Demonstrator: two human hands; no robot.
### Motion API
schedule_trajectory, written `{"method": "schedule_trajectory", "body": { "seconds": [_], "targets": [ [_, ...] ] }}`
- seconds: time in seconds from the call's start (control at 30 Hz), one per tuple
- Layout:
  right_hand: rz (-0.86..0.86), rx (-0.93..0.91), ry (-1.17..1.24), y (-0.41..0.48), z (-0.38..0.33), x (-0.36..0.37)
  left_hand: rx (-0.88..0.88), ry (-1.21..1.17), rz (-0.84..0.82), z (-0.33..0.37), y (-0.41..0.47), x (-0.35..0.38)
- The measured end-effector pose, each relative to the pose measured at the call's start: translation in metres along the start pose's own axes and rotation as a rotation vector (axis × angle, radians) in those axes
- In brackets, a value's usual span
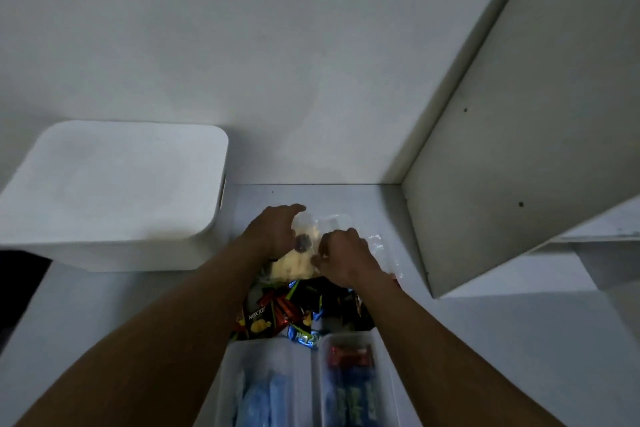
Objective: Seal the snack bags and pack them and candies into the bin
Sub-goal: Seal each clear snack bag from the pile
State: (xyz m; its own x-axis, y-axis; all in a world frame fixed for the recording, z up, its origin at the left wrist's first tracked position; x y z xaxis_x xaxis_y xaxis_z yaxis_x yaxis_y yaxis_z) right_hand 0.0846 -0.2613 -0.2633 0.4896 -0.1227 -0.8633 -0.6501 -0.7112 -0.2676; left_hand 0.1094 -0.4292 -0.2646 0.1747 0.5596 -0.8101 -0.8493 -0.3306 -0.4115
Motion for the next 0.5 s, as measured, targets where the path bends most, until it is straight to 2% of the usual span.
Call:
{"method": "schedule_trajectory", "body": {
  "seconds": [0.07,0.27,0.5],
  "targets": [
    [0.04,0.033,0.157,0.003,-0.001,-0.002,0.007,-0.074,-0.003,0.001,0.003,-0.004],
    [0.138,0.092,0.413,-0.006,-0.008,-0.019,0.019,-0.163,0.042,-0.002,-0.007,-0.03],
    [0.261,0.021,0.625,-0.031,-0.038,-0.07,0.015,-0.245,0.086,0.009,-0.058,-0.094]
  ]
}}
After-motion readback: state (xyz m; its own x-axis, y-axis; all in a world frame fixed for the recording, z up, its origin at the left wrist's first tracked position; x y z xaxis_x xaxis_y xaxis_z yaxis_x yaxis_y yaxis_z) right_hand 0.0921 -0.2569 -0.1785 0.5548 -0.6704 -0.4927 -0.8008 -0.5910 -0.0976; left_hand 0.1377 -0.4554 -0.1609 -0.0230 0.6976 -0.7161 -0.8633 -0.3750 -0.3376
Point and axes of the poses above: each hand's wrist, its own y-axis towards the middle knuckle, its own x-axis out of the palm, z = x × y, the point moved 1 cm from there along y, towards the middle knuckle, and after that the axes turned 13 degrees about -x, right-handed, at the moved point
